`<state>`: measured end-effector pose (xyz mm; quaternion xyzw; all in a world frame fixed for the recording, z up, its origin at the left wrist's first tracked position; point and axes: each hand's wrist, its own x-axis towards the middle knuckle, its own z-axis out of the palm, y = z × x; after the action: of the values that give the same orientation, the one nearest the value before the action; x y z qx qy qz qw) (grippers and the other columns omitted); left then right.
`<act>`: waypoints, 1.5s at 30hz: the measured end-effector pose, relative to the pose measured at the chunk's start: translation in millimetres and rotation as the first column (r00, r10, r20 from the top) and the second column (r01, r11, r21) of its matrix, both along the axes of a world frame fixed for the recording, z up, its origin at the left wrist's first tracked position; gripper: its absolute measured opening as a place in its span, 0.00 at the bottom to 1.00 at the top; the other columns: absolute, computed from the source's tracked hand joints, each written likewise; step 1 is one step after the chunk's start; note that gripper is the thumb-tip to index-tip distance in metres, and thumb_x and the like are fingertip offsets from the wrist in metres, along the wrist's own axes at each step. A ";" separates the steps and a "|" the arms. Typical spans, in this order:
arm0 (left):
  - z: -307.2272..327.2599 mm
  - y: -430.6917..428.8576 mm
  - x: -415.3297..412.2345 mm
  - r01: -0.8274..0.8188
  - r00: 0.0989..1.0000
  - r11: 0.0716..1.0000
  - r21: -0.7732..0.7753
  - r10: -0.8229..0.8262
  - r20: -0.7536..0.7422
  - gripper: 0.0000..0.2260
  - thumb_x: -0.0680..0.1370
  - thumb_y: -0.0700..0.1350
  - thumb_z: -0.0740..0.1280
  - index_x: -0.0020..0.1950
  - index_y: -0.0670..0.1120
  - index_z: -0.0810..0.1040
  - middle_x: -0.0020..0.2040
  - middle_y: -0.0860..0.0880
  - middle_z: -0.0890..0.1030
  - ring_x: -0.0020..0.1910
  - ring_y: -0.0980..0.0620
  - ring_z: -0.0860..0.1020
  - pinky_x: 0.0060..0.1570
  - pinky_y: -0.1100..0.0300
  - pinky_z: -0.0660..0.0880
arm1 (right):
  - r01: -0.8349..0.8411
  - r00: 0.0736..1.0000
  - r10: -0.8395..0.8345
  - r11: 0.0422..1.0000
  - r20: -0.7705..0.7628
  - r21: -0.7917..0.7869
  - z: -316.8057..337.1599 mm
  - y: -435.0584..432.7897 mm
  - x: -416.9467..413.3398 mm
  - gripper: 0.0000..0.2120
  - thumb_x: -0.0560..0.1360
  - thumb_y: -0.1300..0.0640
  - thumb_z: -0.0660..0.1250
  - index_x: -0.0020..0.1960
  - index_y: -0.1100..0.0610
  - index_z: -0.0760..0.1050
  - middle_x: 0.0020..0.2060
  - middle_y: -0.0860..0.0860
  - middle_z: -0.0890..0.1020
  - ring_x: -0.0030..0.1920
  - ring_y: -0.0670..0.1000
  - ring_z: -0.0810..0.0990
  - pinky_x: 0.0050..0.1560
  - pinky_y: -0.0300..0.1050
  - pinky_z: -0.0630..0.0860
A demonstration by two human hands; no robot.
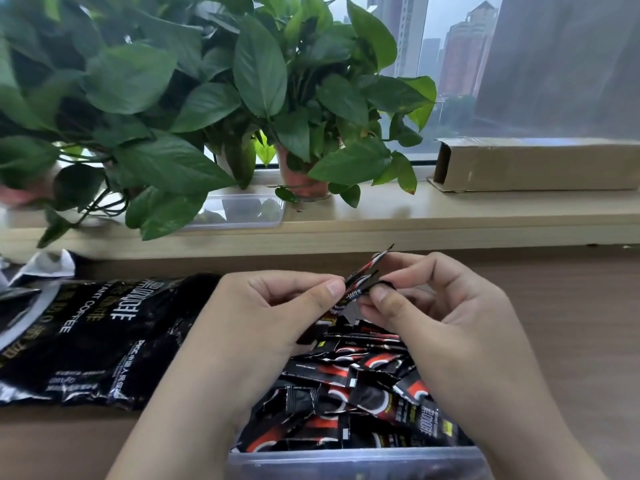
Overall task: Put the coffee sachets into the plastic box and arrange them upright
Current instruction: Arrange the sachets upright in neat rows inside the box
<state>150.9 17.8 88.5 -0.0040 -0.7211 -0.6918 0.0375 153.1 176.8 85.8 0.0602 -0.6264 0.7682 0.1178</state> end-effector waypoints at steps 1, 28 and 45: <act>-1.4 0.5 0.0 0.001 1.000 1.000 0.000 -0.001 0.004 0.06 0.70 0.49 0.75 0.45 0.51 0.89 0.43 0.45 0.89 0.45 0.46 0.87 0.50 0.47 0.84 | 0.025 1.000 -0.025 1.000 0.000 -0.003 -0.4 -1.8 0.1 0.08 0.71 0.73 0.71 0.37 0.65 0.76 0.48 0.49 0.87 0.42 0.52 0.88 0.41 0.39 0.83; -10.1 -15.5 -3.1 -0.137 0.982 0.990 -0.042 0.130 -0.139 0.16 0.67 0.61 0.69 0.39 0.50 0.84 0.26 0.50 0.79 0.27 0.53 0.75 0.37 0.54 0.73 | -0.097 0.985 0.065 0.975 0.157 0.201 -6.2 -20.5 0.4 0.07 0.75 0.52 0.69 0.43 0.47 0.86 0.33 0.52 0.86 0.32 0.46 0.84 0.40 0.40 0.81; -1.6 -32.2 -1.0 -0.121 0.990 0.886 0.448 0.140 -0.011 0.11 0.60 0.42 0.75 0.42 0.43 0.86 0.41 0.41 0.87 0.32 0.55 0.83 0.32 0.68 0.79 | -0.017 0.979 0.109 0.887 -0.174 0.461 -6.8 -17.1 4.8 0.08 0.66 0.54 0.80 0.45 0.48 0.88 0.37 0.44 0.87 0.38 0.45 0.86 0.41 0.41 0.82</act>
<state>149.9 -14.4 86.9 0.0383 -0.5410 -0.8343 0.0993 157.9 159.7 79.0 0.1817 -0.7727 0.5928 0.1362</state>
